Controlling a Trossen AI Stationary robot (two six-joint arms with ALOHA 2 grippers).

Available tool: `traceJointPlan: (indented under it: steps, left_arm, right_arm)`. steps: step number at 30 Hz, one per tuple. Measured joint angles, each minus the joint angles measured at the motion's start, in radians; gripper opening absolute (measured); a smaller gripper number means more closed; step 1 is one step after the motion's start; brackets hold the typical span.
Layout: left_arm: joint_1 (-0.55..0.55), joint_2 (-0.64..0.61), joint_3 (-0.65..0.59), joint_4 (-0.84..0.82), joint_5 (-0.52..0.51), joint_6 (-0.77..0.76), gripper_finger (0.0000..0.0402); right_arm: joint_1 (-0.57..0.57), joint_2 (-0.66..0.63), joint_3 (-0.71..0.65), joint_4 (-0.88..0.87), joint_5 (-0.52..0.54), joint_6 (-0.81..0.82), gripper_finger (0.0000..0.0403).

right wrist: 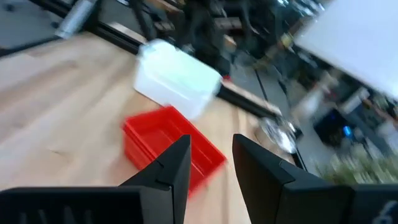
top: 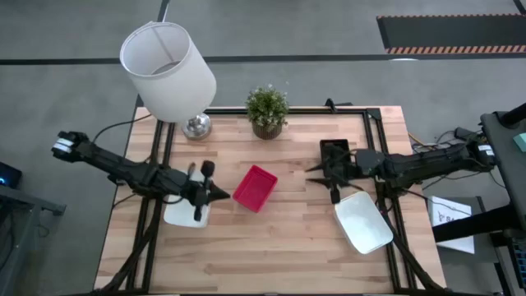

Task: Stack baskets by color
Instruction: Stack the white bin on the stacked white bins

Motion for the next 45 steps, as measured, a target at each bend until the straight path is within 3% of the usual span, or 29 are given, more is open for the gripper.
traceJointPlan:
  steps: [8,13,18,23,29,32,36,40,45]
  left_arm:
    - [0.057,-0.246,-0.131,0.001,-0.002,0.009,0.0001]
    - [0.058,-0.313,-0.165,0.101,-0.002,0.018,0.0001]
    - [0.057,-0.311,-0.172,0.164,-0.002,0.057,0.0001]
    - [0.058,-0.306,-0.167,0.205,-0.003,0.154,0.0001]
    - [0.058,-0.304,-0.172,0.331,-0.054,0.21,0.0001]
    - [0.058,-0.304,-0.168,0.389,-0.07,0.21,0.0001]
    - [0.058,-0.305,-0.17,0.455,-0.069,0.21,0.0001]
    - [0.058,-0.305,-0.17,0.463,-0.069,0.21,0.0001]
    - [0.058,-0.306,-0.173,0.462,-0.069,0.21,0.0001]
  right_arm:
    - [-0.167,0.0,-0.052,0.046,-0.168,0.063,0.0111]
    - [-0.181,0.0,-0.043,0.049,-0.171,0.144,0.0111]
    - [-0.134,0.006,0.072,0.0,-0.145,0.327,0.0111]
    - [-0.022,0.035,0.253,-0.358,-0.135,0.428,0.0111]
    - [0.121,0.13,0.505,-0.916,0.059,0.8,0.0111]
    - [0.171,0.2,0.603,-1.223,0.045,1.035,0.0111]
    - [0.254,0.289,0.669,-1.62,-0.07,1.151,0.0111]
    - [0.366,0.353,0.684,-1.759,-0.222,1.196,0.0115]
    - [0.539,0.446,0.68,-1.752,-0.283,1.13,0.0142]
